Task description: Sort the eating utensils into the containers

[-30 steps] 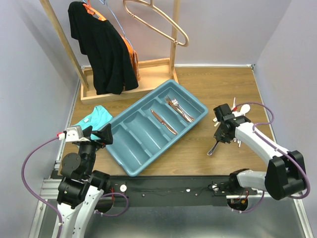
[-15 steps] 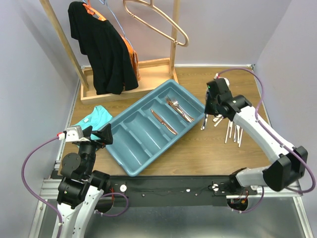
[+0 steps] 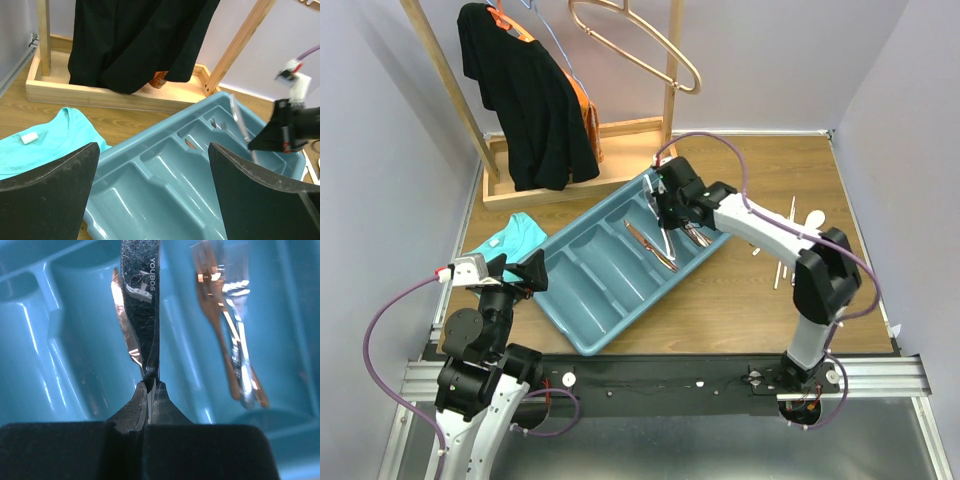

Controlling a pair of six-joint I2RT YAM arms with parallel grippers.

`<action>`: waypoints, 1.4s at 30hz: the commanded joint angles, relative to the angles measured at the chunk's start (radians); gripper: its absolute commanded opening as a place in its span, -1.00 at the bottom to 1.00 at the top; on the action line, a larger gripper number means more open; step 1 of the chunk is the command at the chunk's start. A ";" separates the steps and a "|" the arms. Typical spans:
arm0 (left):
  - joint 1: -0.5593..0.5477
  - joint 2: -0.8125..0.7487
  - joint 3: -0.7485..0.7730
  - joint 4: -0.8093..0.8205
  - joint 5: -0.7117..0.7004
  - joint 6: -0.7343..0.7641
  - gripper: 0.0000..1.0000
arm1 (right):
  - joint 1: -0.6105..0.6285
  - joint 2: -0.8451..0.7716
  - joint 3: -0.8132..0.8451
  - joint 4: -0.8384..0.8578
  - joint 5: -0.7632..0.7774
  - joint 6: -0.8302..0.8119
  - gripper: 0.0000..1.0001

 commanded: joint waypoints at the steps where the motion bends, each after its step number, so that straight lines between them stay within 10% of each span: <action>1: -0.005 -0.050 0.001 0.002 -0.003 0.010 0.98 | 0.009 0.093 0.039 0.083 -0.115 -0.066 -0.99; 8: -0.005 -0.040 0.001 0.008 -0.001 0.010 0.98 | 0.018 0.181 0.039 0.054 -0.189 -0.089 -0.76; 15: -0.005 -0.030 -0.001 0.008 0.000 0.013 0.98 | 0.022 0.115 0.019 0.044 -0.172 -0.083 0.24; 21: -0.006 -0.032 -0.001 0.008 0.000 0.013 0.98 | 0.017 -0.026 -0.063 0.041 0.082 -0.046 0.51; 42: -0.005 -0.057 -0.001 0.008 0.000 0.012 0.98 | -0.679 -0.436 -0.462 -0.031 0.177 0.162 0.41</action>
